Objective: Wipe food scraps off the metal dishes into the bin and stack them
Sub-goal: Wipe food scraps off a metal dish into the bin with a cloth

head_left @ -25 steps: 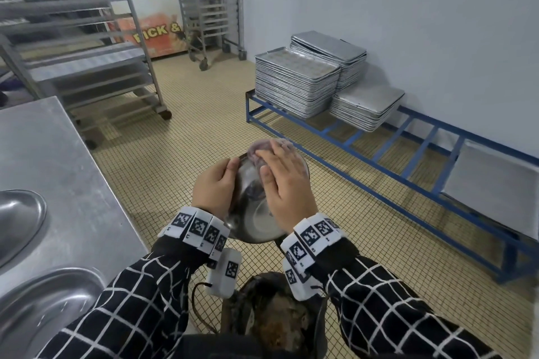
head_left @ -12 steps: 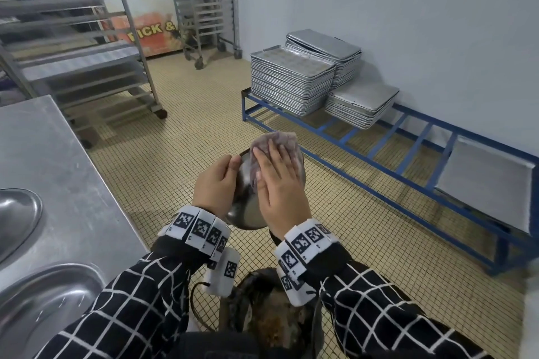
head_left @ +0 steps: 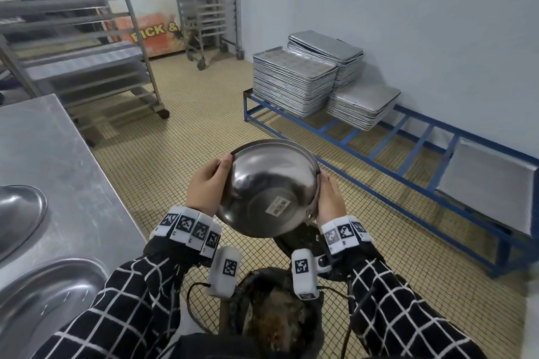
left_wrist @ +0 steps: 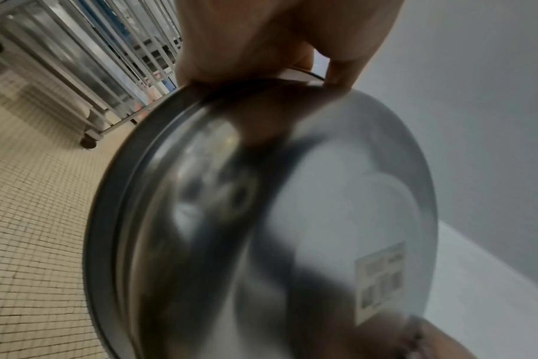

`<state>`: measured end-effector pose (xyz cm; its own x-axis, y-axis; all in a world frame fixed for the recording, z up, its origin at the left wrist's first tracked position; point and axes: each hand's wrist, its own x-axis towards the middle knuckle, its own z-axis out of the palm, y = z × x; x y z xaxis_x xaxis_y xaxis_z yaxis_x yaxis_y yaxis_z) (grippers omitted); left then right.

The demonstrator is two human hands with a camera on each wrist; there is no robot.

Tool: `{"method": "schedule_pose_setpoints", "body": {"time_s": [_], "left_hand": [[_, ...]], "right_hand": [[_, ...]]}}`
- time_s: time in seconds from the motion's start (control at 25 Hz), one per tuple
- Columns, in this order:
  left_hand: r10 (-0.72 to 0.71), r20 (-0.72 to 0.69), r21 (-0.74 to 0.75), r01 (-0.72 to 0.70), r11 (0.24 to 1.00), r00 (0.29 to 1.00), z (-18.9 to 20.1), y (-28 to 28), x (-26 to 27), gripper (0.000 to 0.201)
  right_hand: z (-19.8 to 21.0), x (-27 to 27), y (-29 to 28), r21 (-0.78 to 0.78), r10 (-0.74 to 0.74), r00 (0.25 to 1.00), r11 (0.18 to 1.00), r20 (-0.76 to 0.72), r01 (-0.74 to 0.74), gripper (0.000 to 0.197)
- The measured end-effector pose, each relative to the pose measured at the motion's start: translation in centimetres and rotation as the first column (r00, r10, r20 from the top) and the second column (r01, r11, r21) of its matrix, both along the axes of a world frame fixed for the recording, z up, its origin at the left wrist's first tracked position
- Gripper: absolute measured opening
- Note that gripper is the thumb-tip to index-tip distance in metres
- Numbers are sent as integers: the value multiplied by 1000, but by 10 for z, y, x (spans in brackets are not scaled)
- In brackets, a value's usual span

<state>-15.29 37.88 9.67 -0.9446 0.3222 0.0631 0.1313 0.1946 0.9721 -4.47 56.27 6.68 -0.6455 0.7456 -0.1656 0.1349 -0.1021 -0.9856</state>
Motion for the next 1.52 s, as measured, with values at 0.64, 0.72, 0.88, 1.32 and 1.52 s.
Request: {"method": "schedule_pose_setpoints", "body": {"time_s": [0.64, 0.72, 0.88, 1.32, 1.52], "left_hand": [[-147, -165, -235, 105, 966, 975, -5, 18, 13, 18], [-92, -200, -217, 47, 975, 975, -6, 18, 11, 22], [-49, -217, -166, 13, 986, 975, 3, 23, 10, 26], [-49, -128, -69, 40, 997, 991, 14, 18, 8, 33], [-73, -158, -29, 70, 997, 985, 17, 22, 11, 33]], "right_hand": [[30, -18, -14, 845, 261, 947, 449, 187, -290, 25], [19, -17, -25, 909, 199, 978, 390, 68, -143, 29], [1, -13, -49, 959, 123, 990, 265, 70, -101, 40], [-2, -10, -45, 694, 145, 982, 720, -125, -18, 43], [9, -23, -49, 925, 108, 994, 379, -26, -17, 47]]}}
